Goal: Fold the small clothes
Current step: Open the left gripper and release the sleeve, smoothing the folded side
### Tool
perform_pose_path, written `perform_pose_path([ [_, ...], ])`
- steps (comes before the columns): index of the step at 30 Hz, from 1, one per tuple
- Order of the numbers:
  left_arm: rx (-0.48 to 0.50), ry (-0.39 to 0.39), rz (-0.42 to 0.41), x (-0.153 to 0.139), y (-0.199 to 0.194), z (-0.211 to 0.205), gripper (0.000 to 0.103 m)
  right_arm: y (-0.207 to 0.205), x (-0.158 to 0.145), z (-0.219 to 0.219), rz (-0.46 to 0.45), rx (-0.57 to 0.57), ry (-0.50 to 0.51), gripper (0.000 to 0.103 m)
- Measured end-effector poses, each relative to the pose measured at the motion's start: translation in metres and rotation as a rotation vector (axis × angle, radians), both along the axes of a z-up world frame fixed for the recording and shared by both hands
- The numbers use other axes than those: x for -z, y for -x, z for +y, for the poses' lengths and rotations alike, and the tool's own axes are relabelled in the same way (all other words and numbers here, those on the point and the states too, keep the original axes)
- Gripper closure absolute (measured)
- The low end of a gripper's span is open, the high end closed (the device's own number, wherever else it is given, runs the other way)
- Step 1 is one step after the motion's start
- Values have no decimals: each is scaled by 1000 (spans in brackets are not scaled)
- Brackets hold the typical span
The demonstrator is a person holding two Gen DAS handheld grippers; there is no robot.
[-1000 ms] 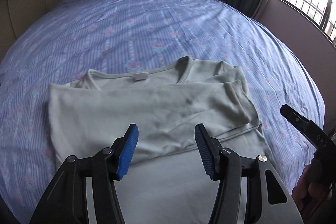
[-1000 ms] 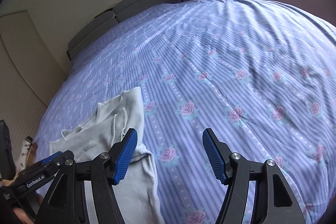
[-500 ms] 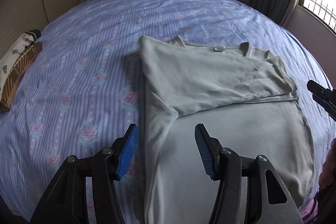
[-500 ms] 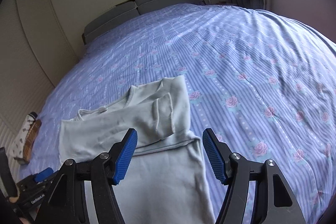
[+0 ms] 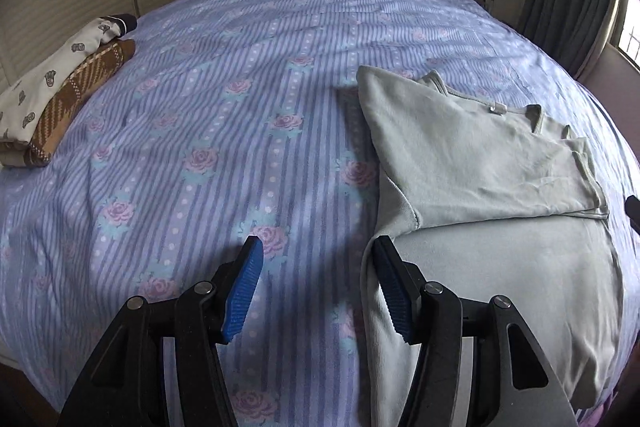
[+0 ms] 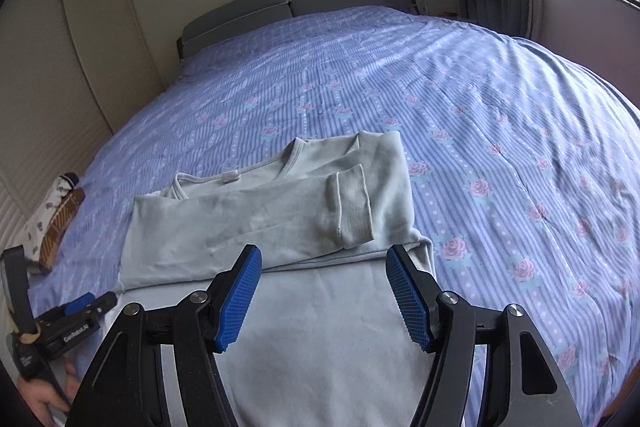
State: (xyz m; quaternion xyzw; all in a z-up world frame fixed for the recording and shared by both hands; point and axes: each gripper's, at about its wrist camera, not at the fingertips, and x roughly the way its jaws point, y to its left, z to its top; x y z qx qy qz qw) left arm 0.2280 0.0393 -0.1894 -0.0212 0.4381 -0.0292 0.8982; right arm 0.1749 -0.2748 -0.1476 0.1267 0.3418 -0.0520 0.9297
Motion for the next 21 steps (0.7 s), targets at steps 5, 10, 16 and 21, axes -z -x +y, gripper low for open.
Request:
perform_pose_path([
  [5,19,69,-86,-30,-4,-6,46,-3,-4,-11,-21,30,62,38],
  [10,114,130,-105,-39,-34,-37,37,-21,0,-27,5,18,65,38],
  [16,157,49,-31,-10,-57,-69,37,-48,11,-5,39,-76,180,38],
  [21,126,57,8,9,-61,-56,35,-64,36,11,131,-63,342,38],
])
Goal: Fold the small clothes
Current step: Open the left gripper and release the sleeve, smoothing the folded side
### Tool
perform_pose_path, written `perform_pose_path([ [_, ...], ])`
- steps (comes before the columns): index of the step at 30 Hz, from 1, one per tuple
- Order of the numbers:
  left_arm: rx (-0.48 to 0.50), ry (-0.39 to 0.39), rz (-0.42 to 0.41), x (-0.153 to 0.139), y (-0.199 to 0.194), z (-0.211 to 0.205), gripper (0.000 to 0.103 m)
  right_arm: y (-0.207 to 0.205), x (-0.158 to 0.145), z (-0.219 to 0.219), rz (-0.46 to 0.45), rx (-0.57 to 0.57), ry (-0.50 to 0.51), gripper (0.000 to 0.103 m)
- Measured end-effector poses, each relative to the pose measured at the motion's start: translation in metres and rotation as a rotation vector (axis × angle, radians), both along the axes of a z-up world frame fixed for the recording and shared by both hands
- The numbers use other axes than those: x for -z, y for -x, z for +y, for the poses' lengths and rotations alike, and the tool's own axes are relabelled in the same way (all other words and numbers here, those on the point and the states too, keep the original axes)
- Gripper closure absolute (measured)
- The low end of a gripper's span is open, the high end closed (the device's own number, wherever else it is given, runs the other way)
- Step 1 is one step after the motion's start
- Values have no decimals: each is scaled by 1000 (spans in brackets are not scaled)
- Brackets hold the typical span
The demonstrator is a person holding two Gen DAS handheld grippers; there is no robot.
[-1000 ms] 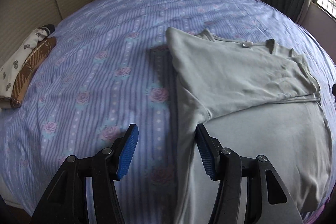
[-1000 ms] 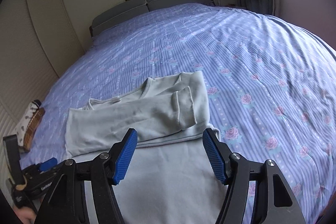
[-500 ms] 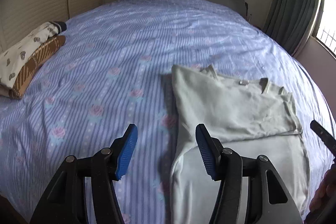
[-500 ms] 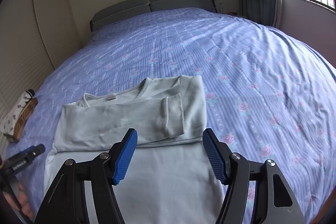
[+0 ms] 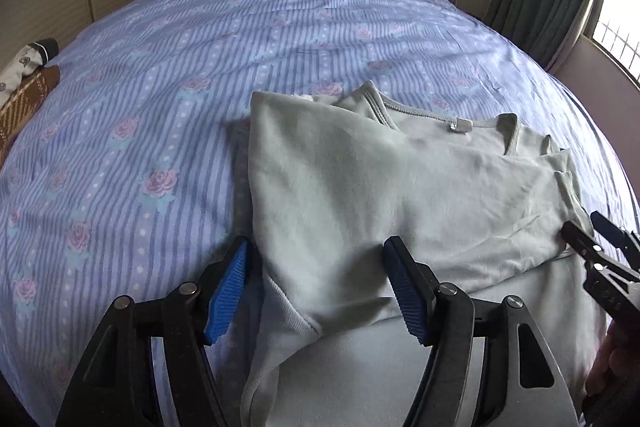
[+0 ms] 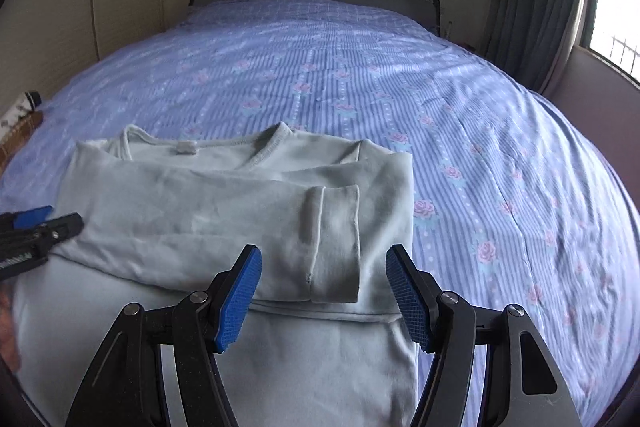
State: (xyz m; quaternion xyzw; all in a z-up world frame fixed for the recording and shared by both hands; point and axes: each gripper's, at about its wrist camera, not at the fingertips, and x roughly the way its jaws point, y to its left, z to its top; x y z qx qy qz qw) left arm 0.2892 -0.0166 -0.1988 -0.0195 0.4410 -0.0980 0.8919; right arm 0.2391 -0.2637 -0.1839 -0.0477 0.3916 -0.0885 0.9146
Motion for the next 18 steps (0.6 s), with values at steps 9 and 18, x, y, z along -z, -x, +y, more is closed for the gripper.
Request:
perform_pose_path([
  [9,-9,-13,-18,-11,29,15,36,7,-4,-10,21,31,-27,32],
  [18,-29,-80,-113,-41,151,36,36,130,-46,-17,-92,24,-122,32],
])
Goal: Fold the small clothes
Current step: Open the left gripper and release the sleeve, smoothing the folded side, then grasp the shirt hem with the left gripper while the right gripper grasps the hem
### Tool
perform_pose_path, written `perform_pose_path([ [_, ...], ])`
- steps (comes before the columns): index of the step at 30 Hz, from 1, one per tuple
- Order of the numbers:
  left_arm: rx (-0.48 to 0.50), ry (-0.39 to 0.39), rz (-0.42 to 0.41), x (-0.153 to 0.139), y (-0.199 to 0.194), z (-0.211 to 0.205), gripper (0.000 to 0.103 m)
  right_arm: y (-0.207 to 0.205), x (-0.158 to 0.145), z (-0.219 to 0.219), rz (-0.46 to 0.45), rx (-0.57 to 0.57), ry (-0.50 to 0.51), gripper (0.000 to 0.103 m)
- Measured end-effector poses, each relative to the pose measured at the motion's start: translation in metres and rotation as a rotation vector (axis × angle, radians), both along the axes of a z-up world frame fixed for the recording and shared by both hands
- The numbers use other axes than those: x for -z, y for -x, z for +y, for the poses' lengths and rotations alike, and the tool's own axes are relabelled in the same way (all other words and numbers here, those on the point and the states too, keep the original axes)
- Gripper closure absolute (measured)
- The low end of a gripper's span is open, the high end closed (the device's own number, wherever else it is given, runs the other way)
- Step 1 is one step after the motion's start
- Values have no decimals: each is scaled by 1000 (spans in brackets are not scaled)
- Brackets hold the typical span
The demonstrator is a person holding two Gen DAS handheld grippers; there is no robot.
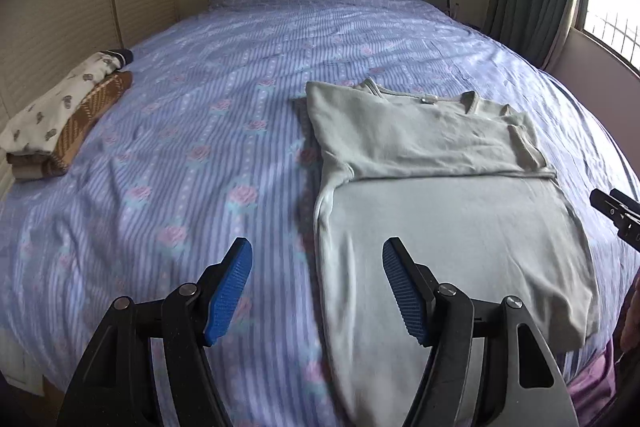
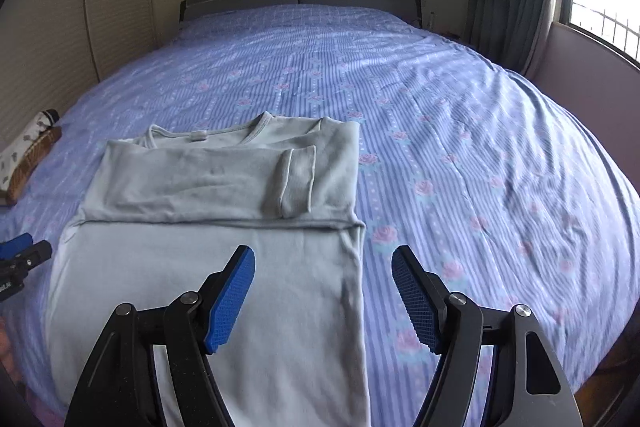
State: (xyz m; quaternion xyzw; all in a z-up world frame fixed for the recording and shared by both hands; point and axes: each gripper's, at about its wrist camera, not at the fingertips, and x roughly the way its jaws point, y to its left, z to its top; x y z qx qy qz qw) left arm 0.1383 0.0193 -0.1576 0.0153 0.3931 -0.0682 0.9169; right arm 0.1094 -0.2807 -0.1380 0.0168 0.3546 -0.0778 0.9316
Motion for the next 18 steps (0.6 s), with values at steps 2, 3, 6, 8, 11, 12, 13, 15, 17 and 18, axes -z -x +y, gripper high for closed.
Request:
perform_pose_path([
  [2,-3,-11,-23,-2,28,1,36,28,-3,-2,-15,6,-29,32],
  [3,-2,-15,-26,-2,41,1,36,40,-4,-3,-19,7,-50,32],
  [6,3,-18,-34,-3,69,-1,36,74,-6,-6,-33,13,-99,32],
  [8,-1,-23,-49,-3,83,-4,36,88,-4,-6,-43,21,-107,32],
  [11,-45,-9,-66,-1,99,-4,36,103,3,-12,-32,37,-131,32],
  [12,-54,-7,-64,2,101,-4,36,107,6,-14,-25,41,-135,32],
  [13,-57,-9,-56,6,104,-4,36,109,9,-16,-17,45,-131,32],
  [15,-54,-16,-35,15,106,-6,36,111,14,-20,-3,57,-119,32],
  [17,-53,-12,-7,23,105,-7,36,112,19,-25,9,63,-142,38],
  [18,-55,-7,-1,24,104,-6,37,111,21,-27,16,58,-155,40],
])
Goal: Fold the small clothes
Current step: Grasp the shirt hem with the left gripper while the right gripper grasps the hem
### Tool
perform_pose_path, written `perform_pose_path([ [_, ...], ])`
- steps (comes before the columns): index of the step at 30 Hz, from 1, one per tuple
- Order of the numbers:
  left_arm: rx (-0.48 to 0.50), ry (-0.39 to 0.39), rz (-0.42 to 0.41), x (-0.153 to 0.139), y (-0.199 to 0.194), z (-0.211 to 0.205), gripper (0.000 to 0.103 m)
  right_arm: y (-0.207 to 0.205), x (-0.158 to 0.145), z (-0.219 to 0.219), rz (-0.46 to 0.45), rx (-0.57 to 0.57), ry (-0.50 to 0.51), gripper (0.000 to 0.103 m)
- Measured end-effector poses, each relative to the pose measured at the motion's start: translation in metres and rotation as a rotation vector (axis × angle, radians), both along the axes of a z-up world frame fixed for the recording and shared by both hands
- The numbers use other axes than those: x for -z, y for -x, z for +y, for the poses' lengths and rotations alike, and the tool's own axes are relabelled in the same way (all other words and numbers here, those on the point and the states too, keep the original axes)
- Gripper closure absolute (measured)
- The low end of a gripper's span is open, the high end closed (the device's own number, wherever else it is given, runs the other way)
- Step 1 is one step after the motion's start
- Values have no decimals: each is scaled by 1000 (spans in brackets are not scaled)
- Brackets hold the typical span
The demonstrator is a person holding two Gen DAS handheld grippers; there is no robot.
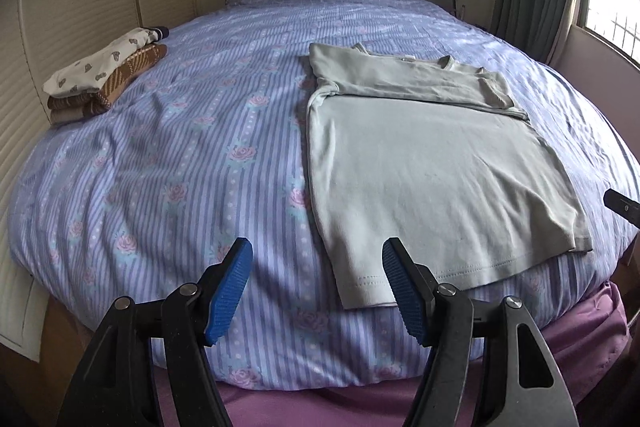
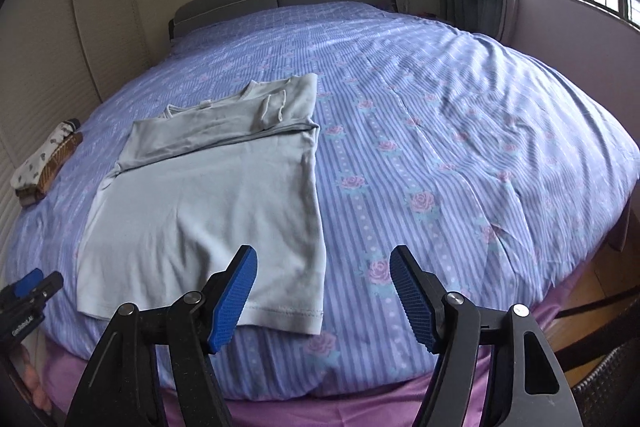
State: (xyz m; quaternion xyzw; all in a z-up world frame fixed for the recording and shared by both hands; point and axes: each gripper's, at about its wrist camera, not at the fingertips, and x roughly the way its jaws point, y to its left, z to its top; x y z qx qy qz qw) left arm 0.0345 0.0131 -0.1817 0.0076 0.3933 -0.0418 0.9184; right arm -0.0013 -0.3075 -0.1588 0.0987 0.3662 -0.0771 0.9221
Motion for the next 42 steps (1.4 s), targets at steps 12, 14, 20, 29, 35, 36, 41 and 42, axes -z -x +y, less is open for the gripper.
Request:
perform_pose_path([
  [12,22,71,108,24,-9,-1,44,-14,22,7,107,-40,-21,47],
  [14,22,89,126,28,-11,0,45,-15,24,7,118,-43,-22,47],
  [20,19,150,176,39,-19,2,64,-18,31,3,148,-34,-45,47],
  [29,23,187,209,49,-25,1,65,-25,44,-3,205,-33,-98,51],
  [35,75,214,219,50,-25,-8,90,-28,48,-2,226,-48,-109,58],
  [36,75,222,220,50,-25,-7,91,-29,49,-2,226,-54,-122,61],
  [41,63,274,206,45,-23,1,93,-29,49,-12,221,-63,-212,94],
  [42,60,281,198,42,-21,3,93,-28,47,-15,211,-57,-225,95],
])
